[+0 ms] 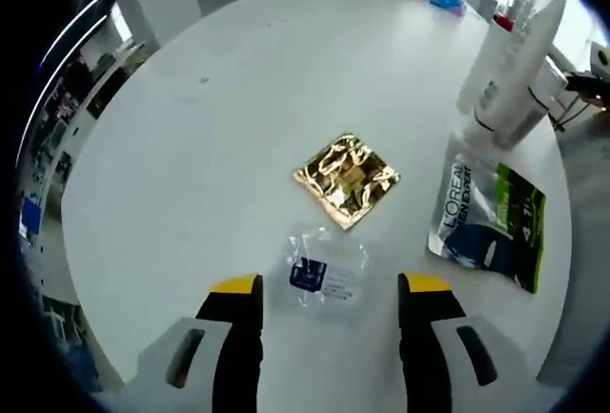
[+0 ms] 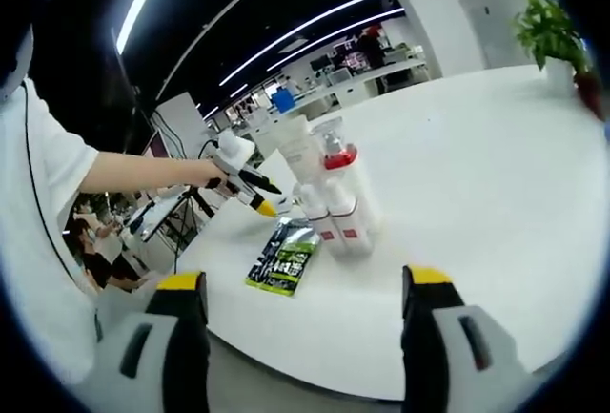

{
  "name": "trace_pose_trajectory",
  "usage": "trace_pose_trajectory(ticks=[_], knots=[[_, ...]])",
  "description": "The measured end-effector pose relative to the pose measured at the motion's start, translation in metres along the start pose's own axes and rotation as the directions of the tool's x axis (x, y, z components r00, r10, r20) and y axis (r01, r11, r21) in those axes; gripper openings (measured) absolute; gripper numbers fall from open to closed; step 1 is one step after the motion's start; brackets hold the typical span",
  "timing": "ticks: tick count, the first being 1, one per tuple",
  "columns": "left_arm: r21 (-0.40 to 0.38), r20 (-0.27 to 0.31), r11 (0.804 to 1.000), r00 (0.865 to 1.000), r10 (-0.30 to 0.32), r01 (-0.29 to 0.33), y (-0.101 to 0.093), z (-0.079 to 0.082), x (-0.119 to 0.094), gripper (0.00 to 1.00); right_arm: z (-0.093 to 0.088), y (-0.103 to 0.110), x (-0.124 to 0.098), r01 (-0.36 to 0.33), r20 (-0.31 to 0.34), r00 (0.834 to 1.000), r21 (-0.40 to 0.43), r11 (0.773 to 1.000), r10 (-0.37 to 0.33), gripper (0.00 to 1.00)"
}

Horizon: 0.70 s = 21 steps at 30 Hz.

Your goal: Arrange the skincare products in the storage area until every visible bottle or jar stands upright without overlapping.

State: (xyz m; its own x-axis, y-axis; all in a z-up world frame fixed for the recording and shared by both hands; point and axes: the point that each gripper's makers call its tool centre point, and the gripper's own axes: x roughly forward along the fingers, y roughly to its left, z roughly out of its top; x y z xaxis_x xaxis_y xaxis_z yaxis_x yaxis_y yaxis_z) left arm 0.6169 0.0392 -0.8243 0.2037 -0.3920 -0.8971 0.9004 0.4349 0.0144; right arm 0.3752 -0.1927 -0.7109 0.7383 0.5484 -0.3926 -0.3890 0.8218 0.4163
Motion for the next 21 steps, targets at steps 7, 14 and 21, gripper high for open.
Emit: trace_pose_trajectory(ticks=[7,14,21], knots=[[0.024,-0.025,1.000,1.000,-0.018,0.018,0.0013,-0.0013,0.0029,0.50,0.0000,-0.0001,0.0003,0.002,-0.001,1.000,0.001,1.000,-0.002,0.84],[0.032,-0.043,0.999,0.999,-0.029,0.030,0.0027,-0.0036,0.0040,0.47,-0.0003,-0.0010,0.0001,0.007,-0.003,1.000,0.003,1.000,-0.007,0.84],[0.017,-0.050,0.999,0.998,-0.026,0.027,0.0054,-0.0029,0.0031,0.38,-0.0006,-0.0011,0.0003,0.008,-0.005,1.000,0.003,1.000,-0.007,0.84]])
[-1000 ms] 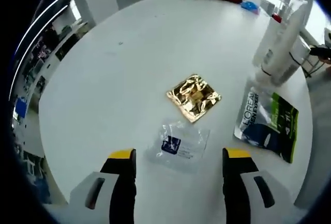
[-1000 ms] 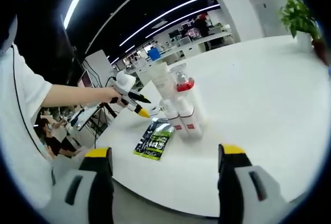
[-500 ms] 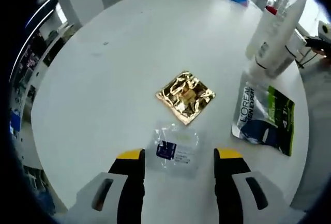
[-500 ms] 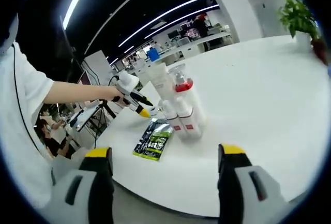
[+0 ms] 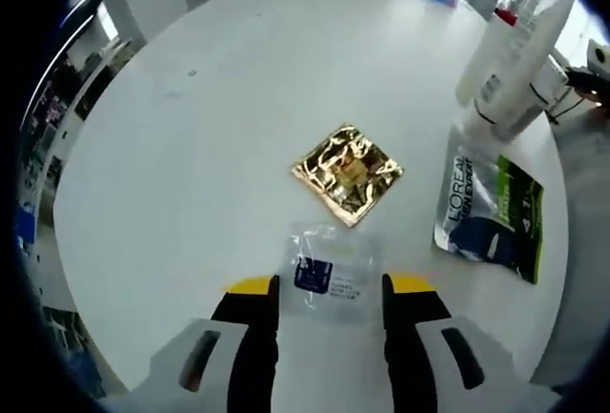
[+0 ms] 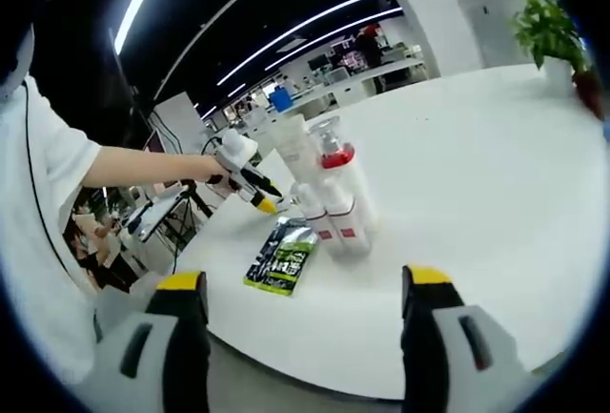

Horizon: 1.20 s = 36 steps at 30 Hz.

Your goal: Arrange the skincare products in the storage area until every visible bottle or jar stands upright without overlapping.

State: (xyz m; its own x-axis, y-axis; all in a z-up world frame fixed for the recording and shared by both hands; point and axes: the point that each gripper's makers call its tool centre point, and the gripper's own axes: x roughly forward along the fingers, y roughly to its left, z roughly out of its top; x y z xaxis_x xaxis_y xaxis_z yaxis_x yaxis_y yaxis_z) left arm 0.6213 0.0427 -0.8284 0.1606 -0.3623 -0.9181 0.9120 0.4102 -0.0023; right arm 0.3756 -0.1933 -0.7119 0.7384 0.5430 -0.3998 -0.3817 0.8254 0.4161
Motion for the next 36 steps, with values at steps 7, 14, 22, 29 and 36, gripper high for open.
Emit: trace_pose_trajectory(ticks=[7,14,22,29,36], knots=[[-0.006,-0.012,1.000,1.000,0.014,-0.014,0.000,-0.002,-0.003,0.37,0.000,0.000,0.000,0.002,-0.001,1.000,-0.001,1.000,-0.002,0.84],[-0.022,-0.001,1.000,1.000,0.017,-0.017,0.001,-0.001,-0.007,0.37,0.000,0.000,0.000,0.003,0.001,1.000,-0.006,1.000,-0.003,0.84],[-0.065,0.029,0.997,0.999,0.036,-0.034,0.000,0.001,-0.016,0.37,0.001,0.000,0.000,0.001,0.005,1.000,-0.009,1.000,-0.001,0.84],[-0.131,0.074,0.989,0.994,0.079,-0.069,-0.004,-0.002,-0.024,0.37,0.001,0.001,0.000,-0.004,0.007,1.000,-0.013,1.000,0.004,0.84],[-0.212,0.140,0.972,0.982,0.128,-0.097,-0.025,-0.005,-0.032,0.37,0.001,0.002,0.000,-0.010,0.007,1.000,-0.019,1.000,0.010,0.83]])
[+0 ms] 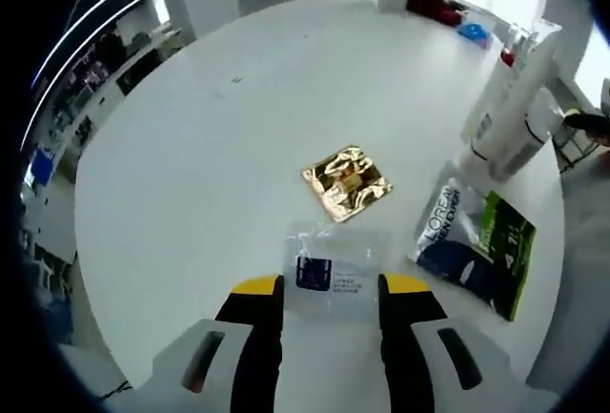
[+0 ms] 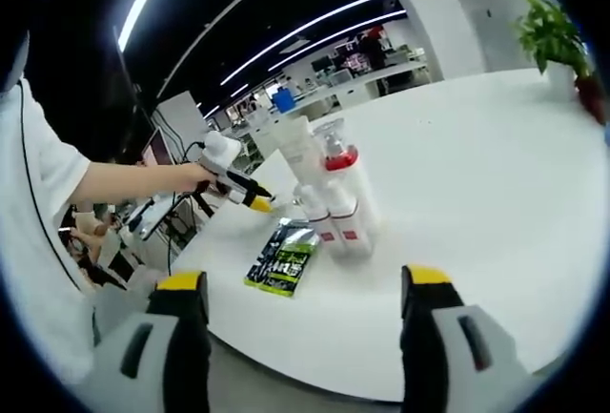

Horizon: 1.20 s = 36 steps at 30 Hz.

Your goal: Arrange the skincare products in the storage area until every visible bottle or jar stands upright without overlapping.

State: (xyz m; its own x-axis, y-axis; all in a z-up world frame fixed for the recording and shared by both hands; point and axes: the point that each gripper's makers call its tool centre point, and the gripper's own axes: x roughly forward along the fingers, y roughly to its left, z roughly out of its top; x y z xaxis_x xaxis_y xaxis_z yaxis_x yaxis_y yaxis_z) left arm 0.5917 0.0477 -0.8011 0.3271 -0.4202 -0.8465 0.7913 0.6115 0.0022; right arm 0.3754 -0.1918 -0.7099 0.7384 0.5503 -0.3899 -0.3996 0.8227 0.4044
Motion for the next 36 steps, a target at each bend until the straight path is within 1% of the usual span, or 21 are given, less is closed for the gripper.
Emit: trace_pose_trajectory(ticks=[4,6,9,12,18,28,36], knots=[[-0.004,0.016,1.000,1.000,0.013,-0.013,-0.010,-0.003,-0.004,0.37,-0.001,0.001,0.000,-0.006,-0.004,1.000,-0.006,1.000,0.006,0.83],[-0.031,0.048,0.999,0.999,0.021,-0.020,-0.018,-0.002,-0.011,0.37,-0.001,0.002,0.000,-0.007,-0.006,1.000,-0.011,1.000,0.007,0.83],[-0.034,0.065,0.999,0.997,0.028,-0.026,-0.027,-0.003,-0.017,0.37,-0.001,0.003,0.000,-0.010,-0.005,1.000,-0.014,1.000,0.010,0.83],[-0.036,0.073,0.999,0.997,0.034,-0.031,-0.032,-0.005,-0.021,0.37,-0.001,0.003,0.000,-0.013,-0.006,1.000,-0.018,1.000,0.013,0.83],[-0.069,0.098,0.996,0.994,0.054,-0.047,-0.042,-0.006,-0.032,0.37,-0.001,0.005,0.000,-0.020,-0.007,1.000,-0.026,0.999,0.020,0.82],[-0.118,0.159,0.991,0.984,0.081,-0.063,-0.068,-0.002,-0.052,0.37,-0.001,0.009,0.000,-0.034,-0.008,0.999,-0.039,0.999,0.033,0.81],[-0.138,0.189,0.988,0.977,0.098,-0.072,-0.085,-0.002,-0.067,0.37,-0.001,0.011,0.000,-0.044,-0.006,0.999,-0.055,0.998,0.044,0.79]])
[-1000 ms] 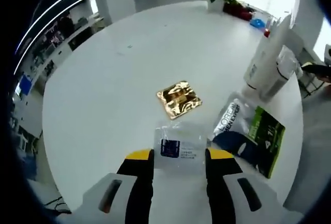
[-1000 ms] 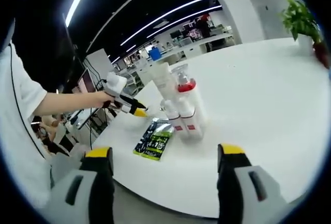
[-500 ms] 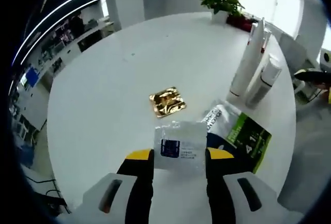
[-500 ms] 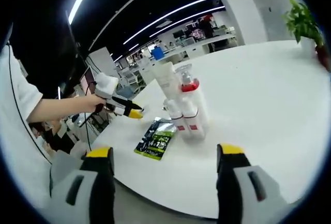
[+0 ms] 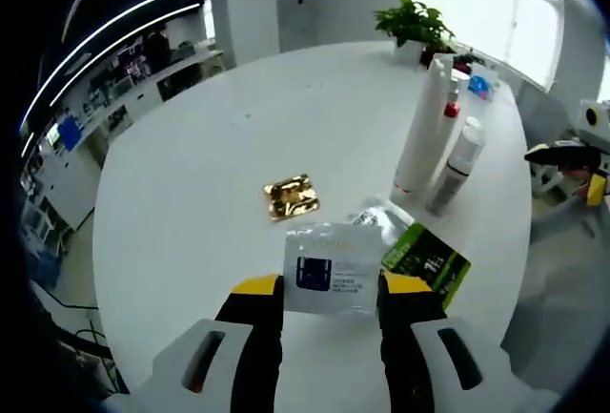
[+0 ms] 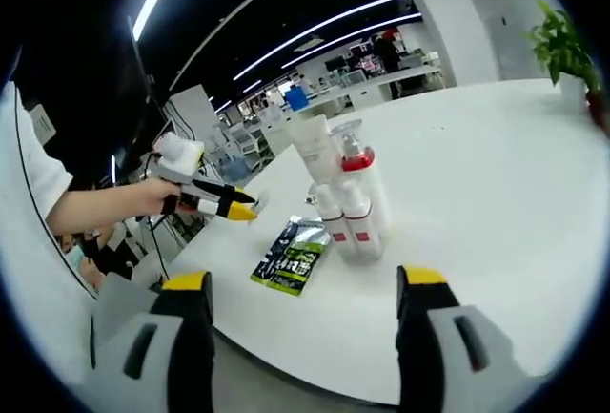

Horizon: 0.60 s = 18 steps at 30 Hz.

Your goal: Arrange the skincare products in the storage area until every visible bottle or jar stands upright without overlapping.

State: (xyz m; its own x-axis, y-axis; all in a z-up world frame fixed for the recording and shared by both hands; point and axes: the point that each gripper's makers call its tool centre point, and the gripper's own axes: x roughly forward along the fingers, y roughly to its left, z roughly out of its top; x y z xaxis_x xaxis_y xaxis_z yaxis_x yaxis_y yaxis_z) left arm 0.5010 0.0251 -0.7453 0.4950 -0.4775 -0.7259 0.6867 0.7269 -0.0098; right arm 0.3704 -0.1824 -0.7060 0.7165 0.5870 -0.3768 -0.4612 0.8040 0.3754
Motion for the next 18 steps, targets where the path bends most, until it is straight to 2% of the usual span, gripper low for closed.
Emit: trace_pose_trajectory(ticks=[8,13,18], knots=[[-0.033,0.047,0.999,0.999,0.018,-0.017,-0.016,0.005,-0.018,0.37,0.003,0.002,-0.001,-0.006,0.015,1.000,-0.020,1.000,0.007,0.74],[-0.038,0.065,0.999,0.998,0.019,-0.016,-0.029,0.004,-0.023,0.37,0.004,0.003,-0.001,-0.007,0.025,1.000,-0.028,1.000,0.008,0.72],[-0.076,0.087,0.997,0.996,0.031,-0.025,-0.038,0.003,-0.030,0.37,0.005,0.004,-0.002,-0.007,0.031,0.999,-0.043,0.999,0.008,0.71]])
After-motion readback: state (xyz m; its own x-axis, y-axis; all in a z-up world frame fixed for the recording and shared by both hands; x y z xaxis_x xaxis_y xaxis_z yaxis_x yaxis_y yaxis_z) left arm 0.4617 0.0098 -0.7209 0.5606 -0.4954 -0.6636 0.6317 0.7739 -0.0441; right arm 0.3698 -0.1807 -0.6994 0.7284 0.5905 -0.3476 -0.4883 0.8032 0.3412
